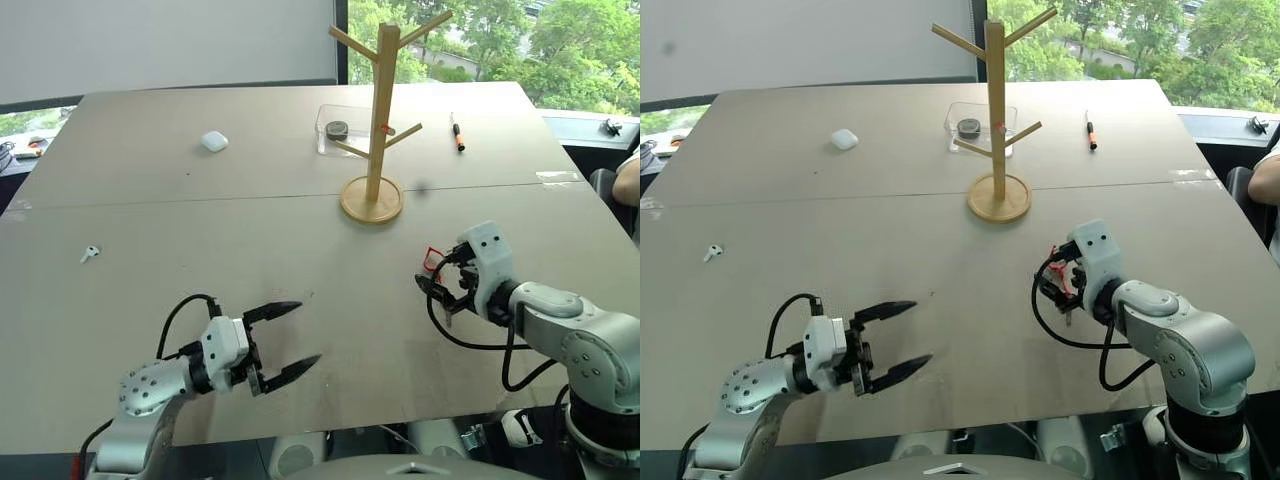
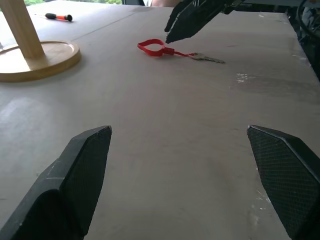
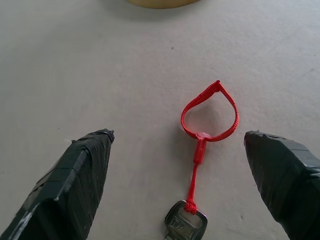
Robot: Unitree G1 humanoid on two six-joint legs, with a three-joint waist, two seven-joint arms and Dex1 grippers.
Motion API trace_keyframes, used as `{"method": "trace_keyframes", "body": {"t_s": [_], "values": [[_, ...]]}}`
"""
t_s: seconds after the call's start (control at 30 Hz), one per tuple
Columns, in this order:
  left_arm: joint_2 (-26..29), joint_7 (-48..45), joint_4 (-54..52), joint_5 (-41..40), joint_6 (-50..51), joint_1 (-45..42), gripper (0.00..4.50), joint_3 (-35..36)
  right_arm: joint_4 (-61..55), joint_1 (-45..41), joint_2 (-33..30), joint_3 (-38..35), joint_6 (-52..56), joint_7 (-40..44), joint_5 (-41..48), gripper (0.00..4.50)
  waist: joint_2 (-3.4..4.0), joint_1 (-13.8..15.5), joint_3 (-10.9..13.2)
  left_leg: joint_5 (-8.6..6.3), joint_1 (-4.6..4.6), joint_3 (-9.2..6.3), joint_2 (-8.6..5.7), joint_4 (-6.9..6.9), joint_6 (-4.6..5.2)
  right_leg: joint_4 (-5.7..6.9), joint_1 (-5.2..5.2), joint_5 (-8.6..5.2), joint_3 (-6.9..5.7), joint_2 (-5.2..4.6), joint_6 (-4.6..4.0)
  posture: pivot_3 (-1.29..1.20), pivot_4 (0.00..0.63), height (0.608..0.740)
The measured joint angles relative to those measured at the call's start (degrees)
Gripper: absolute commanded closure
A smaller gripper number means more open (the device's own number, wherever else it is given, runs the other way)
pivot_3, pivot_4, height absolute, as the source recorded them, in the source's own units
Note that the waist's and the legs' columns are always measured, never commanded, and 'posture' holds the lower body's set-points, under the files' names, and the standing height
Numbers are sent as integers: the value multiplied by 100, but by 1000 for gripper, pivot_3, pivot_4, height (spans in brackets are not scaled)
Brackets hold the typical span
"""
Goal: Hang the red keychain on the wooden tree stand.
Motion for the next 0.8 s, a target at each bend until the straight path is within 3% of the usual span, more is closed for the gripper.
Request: {"method": "trace_keyframes", "body": {"t_s": [0.8], "values": [[76,389,-297,217,397,50,17,-227,648,-270,292,624,150,-203,-675,0,0,-134,0,0,-2,-2,2,-9,0,-5,-5,-9,-2,-1,14,0,150,740]]}}
